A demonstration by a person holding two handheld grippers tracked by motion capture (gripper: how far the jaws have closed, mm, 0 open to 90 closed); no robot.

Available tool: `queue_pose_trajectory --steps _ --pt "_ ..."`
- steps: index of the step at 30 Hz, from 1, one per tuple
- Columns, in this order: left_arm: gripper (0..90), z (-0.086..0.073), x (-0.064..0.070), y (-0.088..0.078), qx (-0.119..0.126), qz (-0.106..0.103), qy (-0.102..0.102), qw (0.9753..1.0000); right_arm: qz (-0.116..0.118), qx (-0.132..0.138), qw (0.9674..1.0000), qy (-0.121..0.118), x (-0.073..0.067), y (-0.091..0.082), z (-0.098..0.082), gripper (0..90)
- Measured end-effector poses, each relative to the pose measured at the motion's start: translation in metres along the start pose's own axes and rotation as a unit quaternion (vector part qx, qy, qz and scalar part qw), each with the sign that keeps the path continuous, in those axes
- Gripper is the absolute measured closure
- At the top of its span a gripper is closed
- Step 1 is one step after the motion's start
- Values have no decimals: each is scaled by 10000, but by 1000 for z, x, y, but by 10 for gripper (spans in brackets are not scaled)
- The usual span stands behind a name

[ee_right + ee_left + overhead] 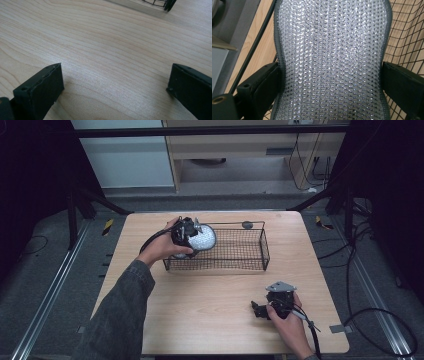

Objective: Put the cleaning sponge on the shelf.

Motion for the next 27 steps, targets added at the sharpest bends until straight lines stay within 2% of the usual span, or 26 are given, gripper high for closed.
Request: queue_pose_trajectory --steps 13,22,27 --pt "57 0 3 -5 103 -67 -26 9999 -9 0 10000 8 0 0 0 4" --pt "57 6 9 -20 343 -2 -106 9994 -9 -6 10000 17 0 0 0 3" --pt "57 8 13 -24 338 0 -71 9994 -11 -7 10000 19 0 0 0 3"
Point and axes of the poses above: each handheld gripper's, and its own axes: y roughly forward along the jaws, z roughly out of its top, x roughly to its right, the point moved 2 cm from there along y, roughly forward along the jaws
